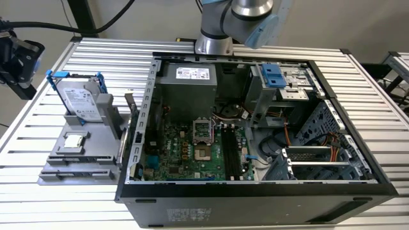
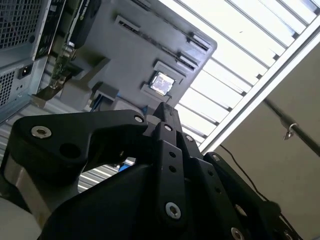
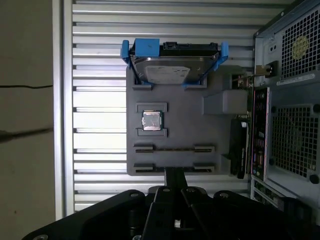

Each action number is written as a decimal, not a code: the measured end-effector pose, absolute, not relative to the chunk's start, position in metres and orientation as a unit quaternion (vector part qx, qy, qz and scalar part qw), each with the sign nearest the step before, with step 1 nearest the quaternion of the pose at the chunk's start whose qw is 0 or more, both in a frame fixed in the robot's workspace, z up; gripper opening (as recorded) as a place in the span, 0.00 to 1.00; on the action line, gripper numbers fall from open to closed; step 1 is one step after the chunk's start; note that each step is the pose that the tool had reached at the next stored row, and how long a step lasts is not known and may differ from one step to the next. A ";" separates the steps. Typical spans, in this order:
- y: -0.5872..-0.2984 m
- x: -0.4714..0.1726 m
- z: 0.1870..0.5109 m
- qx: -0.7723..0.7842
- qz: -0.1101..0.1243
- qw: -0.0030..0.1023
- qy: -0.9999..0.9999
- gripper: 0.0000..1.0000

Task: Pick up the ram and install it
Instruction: 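Reach for the ram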

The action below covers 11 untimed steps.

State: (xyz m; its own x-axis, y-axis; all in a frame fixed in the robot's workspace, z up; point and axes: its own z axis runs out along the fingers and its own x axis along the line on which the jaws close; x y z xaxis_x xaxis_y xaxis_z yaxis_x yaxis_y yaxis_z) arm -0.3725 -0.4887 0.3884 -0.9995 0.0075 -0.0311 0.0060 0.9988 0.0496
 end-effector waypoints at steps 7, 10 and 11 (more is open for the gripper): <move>-0.493 -0.373 0.388 0.003 0.025 0.016 1.000 0.00; -0.493 -0.373 0.388 0.003 0.025 0.016 1.000 0.00; -0.493 -0.373 0.388 0.003 0.025 0.016 1.000 0.00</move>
State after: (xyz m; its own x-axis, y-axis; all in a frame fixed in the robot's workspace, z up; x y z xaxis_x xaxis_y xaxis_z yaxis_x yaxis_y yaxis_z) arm -0.3725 -0.4928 0.3881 -0.9995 0.0068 -0.0310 0.0053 0.9988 0.0495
